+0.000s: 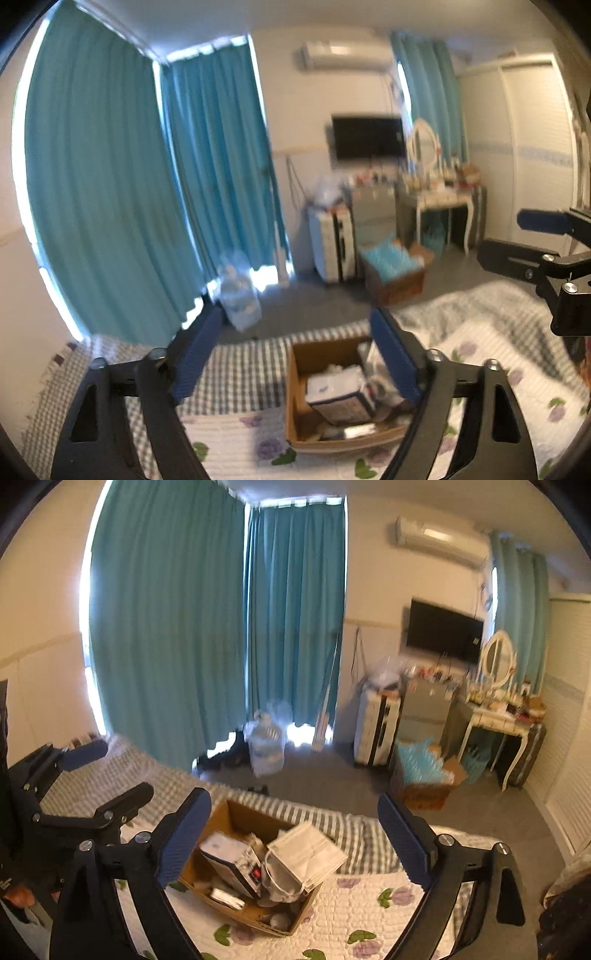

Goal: Organize soft objects

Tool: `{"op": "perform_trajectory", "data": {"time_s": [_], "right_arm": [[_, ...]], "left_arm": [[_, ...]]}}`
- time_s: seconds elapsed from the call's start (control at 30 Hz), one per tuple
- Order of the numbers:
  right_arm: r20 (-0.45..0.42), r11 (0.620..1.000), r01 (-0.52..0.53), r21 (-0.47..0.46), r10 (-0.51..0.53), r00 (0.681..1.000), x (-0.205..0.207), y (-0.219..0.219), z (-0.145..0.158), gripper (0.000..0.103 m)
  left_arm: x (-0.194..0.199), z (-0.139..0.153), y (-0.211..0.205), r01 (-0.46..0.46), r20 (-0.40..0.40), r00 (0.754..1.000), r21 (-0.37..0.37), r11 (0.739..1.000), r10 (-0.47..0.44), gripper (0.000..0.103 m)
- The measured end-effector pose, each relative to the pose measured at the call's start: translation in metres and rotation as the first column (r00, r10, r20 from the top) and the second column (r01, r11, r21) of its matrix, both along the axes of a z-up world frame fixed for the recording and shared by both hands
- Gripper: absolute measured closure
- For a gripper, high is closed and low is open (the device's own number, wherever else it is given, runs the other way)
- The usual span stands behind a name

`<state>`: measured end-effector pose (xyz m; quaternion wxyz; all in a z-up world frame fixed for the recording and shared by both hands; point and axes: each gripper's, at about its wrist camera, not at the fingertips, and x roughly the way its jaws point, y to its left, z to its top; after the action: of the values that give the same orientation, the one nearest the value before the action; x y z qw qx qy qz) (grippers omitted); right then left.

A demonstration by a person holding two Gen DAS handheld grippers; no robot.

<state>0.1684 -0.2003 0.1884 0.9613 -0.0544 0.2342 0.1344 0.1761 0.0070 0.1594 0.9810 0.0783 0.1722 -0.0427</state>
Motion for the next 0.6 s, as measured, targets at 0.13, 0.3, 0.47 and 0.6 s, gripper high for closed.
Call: {"op": "perform_trajectory", "data": {"time_s": [0.13,0.3,0.47,0.6], "right_arm": [[0.102,0.999,0.028,0.020,-0.030,0.994,-0.052,-0.006,0.045,0.000],[0.193,0.997,0.071,-0.005,-0.069,0.979,-0.120,-0.009,0.069,0.000],[0.220,0.997,0.062,0.039,-0.069,0.973,-0.165,-0.017,0.059,0.000],[0.221,0.996,0.036,0.082,-0.054,0.974,-0.180,-0.015,0.033,0.000]], "left_arm": [[-0.048,0.033,0.011,-0.006,0.098,0.995,-0.058,0.998,0.011,0.004],[-0.098,0.043,0.019,-0.054,0.195,0.979,-0.036,0.998,0.060,0.000],[-0.130,0.025,0.031,-0.058,0.201,0.977,-0.065,0.996,0.070,0.000],[-0.141,-0.002,0.036,-0.058,0.190,0.979,-0.116,0.992,0.080,0.000]]}}
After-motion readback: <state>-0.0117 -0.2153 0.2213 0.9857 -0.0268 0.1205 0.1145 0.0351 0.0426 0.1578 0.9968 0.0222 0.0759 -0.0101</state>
